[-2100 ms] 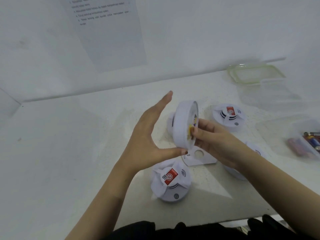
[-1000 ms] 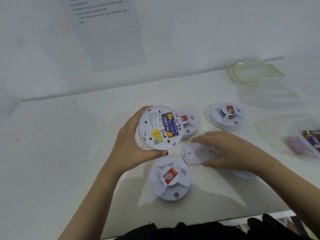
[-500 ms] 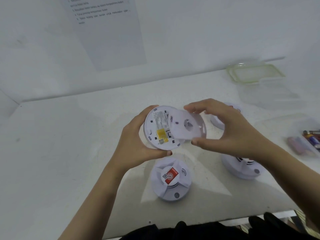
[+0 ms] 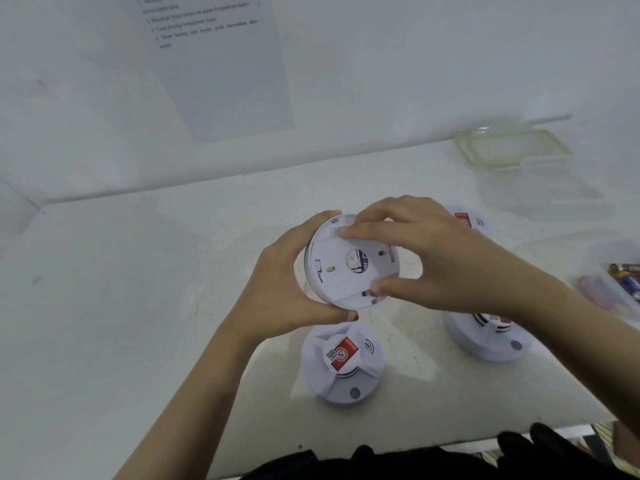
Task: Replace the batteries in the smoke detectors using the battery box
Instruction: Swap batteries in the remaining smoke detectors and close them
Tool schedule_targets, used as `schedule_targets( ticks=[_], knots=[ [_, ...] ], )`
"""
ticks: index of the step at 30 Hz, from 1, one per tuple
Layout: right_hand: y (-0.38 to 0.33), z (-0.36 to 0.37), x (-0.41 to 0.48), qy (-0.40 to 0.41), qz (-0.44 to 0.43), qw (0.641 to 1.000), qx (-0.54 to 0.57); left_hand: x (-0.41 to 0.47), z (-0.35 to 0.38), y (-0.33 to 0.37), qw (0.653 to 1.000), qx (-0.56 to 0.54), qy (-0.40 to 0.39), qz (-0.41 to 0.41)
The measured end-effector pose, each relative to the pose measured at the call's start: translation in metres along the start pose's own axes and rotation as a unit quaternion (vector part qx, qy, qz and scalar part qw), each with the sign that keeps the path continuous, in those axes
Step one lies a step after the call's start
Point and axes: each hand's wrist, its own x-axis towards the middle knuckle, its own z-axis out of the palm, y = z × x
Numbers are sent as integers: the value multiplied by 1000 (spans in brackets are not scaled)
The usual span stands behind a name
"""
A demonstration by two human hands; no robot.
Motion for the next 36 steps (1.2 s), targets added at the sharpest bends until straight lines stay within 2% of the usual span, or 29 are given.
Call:
schedule_targets(
  ticks=[10, 15, 24, 32, 36],
  knots=[
    [-3, 3, 0, 12, 37, 998, 43, -1, 2, 1, 1000, 5, 2, 7],
    [-6, 3, -4, 8, 29, 1000, 8, -3, 3, 1, 1000, 0, -7, 7],
    [-14, 13, -4, 66, 50, 994, 74, -3, 5, 9, 999, 16, -9, 45],
    [-17, 17, -13, 76, 17, 997, -21, -5, 5, 4, 998, 25, 3, 56],
    [-16, 20, -14, 83, 8, 996, -29, -7, 8, 4, 997, 35, 19, 63]
  ],
)
